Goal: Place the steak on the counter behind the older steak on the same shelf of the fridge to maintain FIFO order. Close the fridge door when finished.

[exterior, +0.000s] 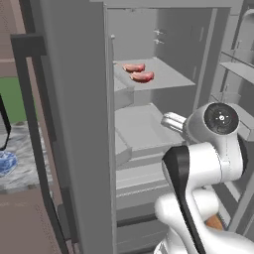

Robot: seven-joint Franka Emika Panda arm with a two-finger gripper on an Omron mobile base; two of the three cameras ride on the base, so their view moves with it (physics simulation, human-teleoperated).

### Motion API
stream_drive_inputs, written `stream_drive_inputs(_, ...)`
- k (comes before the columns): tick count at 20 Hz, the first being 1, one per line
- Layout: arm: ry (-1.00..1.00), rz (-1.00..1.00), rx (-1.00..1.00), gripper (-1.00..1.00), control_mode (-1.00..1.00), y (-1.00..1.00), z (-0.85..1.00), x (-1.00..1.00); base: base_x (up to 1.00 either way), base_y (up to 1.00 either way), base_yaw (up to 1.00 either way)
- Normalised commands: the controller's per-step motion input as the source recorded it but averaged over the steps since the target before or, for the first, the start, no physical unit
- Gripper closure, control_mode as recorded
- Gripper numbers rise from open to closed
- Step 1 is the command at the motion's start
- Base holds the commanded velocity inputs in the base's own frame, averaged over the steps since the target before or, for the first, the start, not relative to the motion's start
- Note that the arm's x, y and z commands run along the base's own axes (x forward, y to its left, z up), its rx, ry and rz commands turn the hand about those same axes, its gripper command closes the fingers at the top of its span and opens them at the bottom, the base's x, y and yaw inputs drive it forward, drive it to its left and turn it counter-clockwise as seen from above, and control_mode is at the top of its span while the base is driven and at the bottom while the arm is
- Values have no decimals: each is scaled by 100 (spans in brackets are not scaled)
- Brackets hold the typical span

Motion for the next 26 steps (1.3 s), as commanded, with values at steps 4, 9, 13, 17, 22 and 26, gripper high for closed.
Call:
stream_drive_inputs(4,0,0,0,-100,100,0,0,0,-67,0,18)
stream_drive_inputs(9,0,0,0,-100,100,0,0,0,-41,0,16)
stream_drive_inputs(13,0,0,0,-100,100,0,0,0,-40,0,13)
stream_drive_inputs(17,0,0,0,-100,100,0,0,0,-41,0,12)
stream_drive_inputs(22,0,0,0,-100,100,0,0,0,-16,0,3)
stream_drive_inputs(26,0,0,0,-100,100,0,0,0,0,0,0)
